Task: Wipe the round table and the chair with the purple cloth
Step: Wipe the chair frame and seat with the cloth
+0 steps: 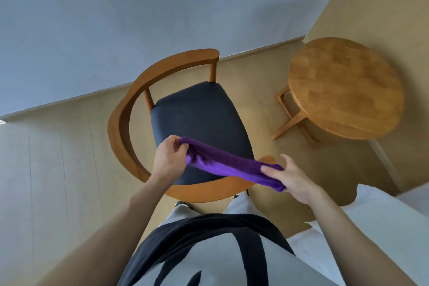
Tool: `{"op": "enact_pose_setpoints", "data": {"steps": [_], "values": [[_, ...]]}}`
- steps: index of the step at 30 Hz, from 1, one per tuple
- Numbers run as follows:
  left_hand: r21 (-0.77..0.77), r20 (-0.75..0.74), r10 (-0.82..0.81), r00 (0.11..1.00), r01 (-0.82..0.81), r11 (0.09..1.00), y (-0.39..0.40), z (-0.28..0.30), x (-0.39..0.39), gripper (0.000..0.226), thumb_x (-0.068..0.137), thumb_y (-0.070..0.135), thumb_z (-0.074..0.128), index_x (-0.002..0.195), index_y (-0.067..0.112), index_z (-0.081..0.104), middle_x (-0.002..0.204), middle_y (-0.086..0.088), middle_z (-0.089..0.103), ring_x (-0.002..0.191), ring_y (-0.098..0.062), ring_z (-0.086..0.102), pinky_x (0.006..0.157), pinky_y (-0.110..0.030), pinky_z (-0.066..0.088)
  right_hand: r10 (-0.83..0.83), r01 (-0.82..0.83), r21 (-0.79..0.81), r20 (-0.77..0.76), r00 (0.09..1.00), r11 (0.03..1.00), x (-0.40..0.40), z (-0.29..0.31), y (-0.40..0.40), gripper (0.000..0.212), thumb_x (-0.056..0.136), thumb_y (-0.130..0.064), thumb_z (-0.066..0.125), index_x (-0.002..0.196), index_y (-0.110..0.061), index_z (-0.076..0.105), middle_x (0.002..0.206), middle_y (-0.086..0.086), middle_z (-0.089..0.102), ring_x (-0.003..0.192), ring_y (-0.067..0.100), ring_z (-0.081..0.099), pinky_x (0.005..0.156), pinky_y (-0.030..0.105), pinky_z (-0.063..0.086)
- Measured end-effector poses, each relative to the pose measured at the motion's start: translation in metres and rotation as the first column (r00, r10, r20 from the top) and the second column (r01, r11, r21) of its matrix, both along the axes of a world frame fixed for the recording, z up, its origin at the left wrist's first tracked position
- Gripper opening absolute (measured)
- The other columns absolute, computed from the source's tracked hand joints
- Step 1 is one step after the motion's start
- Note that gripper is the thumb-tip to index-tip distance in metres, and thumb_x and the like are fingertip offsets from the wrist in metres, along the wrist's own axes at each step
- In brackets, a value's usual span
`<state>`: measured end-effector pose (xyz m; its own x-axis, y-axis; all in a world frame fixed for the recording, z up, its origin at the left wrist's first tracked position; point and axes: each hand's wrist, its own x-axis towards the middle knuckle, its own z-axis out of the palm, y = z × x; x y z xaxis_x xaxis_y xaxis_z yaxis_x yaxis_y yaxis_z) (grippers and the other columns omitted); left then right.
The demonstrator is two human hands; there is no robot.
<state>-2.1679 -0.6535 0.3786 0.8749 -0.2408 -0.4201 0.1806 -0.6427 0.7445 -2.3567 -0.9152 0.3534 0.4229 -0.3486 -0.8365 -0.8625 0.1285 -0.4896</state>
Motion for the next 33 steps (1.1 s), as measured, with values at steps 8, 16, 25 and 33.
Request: {"op": "enact_pose_setpoints", "data": {"steps": [8, 16, 25, 33], "values": [[0.186, -0.032, 0.073, 0.997, -0.066, 0.980, -0.001, 0.000, -0.011, 0.020, 0.102, 0.009, 0.052, 0.095, 0.013, 0.071, 0.085, -0.006, 0.072, 0.082, -0.026, 0.070, 0.075, -0.050, 0.062, 0.479, -0.486, -0.348, -0.110, 0.871, 0.802, -0.005, 0.005, -0.034, 0.052, 0.089, -0.002, 0.070, 0.131, -0.028, 0.053, 0.120, 0.001, 0.061, 0.105, 0.021, 0.065, 0.082, 0.031, 0.061], [-0.201, -0.144, 0.191, 0.971, -0.217, 0.955, -0.048, 0.044, 0.015, 0.024, 0.107, 0.013, 0.040, 0.100, 0.022, 0.061, 0.107, -0.011, 0.063, 0.106, -0.025, 0.058, 0.096, -0.042, 0.049, 0.440, -0.217, -0.615, 0.238, 0.866, 0.758, 0.030, 0.053, -0.093, 0.009, 0.095, -0.012, 0.066, 0.087, -0.014, 0.070, 0.125, -0.011, 0.057, 0.114, 0.007, 0.054, 0.098, 0.028, 0.037], [-0.061, -0.156, 0.100, 0.983, -0.110, 0.992, -0.090, 0.050, -0.004, 0.023, 0.108, 0.025, 0.041, 0.095, 0.020, 0.060, 0.096, -0.009, 0.065, 0.092, -0.023, 0.063, 0.082, -0.042, 0.057, 0.296, -0.126, -0.436, 0.349, 0.889, 0.891, 0.020, 0.078, -0.108, 0.021, 0.099, -0.019, 0.060, 0.085, -0.004, 0.066, 0.082, 0.018, 0.066, 0.078, 0.028, 0.064, 0.065, 0.035, 0.047], [-0.350, -0.281, -0.048, 0.958, -0.056, 0.935, -0.150, 0.108, -0.050, 0.014, 0.106, 0.015, 0.050, 0.109, 0.009, 0.062, 0.084, -0.005, 0.076, 0.076, -0.022, 0.076, 0.060, -0.033, 0.062, -0.173, 0.188, 0.006, 0.429, 0.887, 0.982, 0.029, 0.098, -0.080, 0.022, 0.093, -0.023, 0.068, 0.087, -0.002, 0.070, 0.084, 0.016, 0.072, 0.081, 0.024, 0.067, 0.072, 0.035, 0.050]]}}
